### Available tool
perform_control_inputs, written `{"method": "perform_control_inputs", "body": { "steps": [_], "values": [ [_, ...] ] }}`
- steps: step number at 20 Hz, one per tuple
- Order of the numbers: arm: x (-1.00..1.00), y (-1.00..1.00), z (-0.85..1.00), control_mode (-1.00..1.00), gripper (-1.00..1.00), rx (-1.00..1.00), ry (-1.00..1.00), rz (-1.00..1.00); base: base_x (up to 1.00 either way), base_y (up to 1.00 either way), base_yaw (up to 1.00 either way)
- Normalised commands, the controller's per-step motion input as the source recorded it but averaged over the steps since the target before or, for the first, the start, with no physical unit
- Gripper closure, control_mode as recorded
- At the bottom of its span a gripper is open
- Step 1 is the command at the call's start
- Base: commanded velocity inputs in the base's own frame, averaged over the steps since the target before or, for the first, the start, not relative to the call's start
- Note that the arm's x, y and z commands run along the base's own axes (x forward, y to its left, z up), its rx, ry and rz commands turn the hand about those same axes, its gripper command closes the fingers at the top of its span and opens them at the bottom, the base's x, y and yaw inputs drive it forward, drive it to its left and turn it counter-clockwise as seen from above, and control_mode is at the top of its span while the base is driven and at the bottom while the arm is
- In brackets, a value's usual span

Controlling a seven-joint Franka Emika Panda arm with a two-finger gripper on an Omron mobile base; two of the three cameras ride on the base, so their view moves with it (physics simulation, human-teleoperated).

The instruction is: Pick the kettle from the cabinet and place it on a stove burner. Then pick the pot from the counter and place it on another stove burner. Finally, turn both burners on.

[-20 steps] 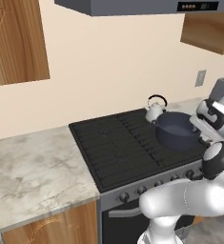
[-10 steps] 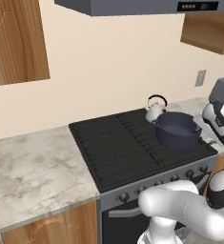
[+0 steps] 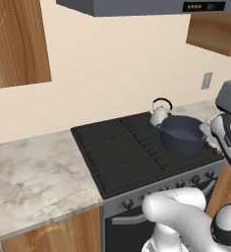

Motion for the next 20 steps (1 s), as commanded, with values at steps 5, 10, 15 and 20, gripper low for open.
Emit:
{"method": "perform_control_inputs", "body": {
  "steps": [5, 10, 15, 20],
  "values": [
    [-0.6, 0.0, 0.01, -1.0, -1.0, 0.0, -0.06, -0.01, 0.0, 0.0, 0.0],
    [-0.65, 0.0, 0.0, -1.0, -1.0, 0.0, -0.08, -0.01, 0.0, 0.0, 0.0],
    [-0.53, 0.0, 0.0, -1.0, -1.0, 0.01, -0.04, 0.0, 0.0, 0.0, 0.0],
    [-0.33, 0.0, 0.0, -1.0, -1.0, 0.04, 0.0, 0.0, 0.0, 0.0, 0.0]
  ]
}}
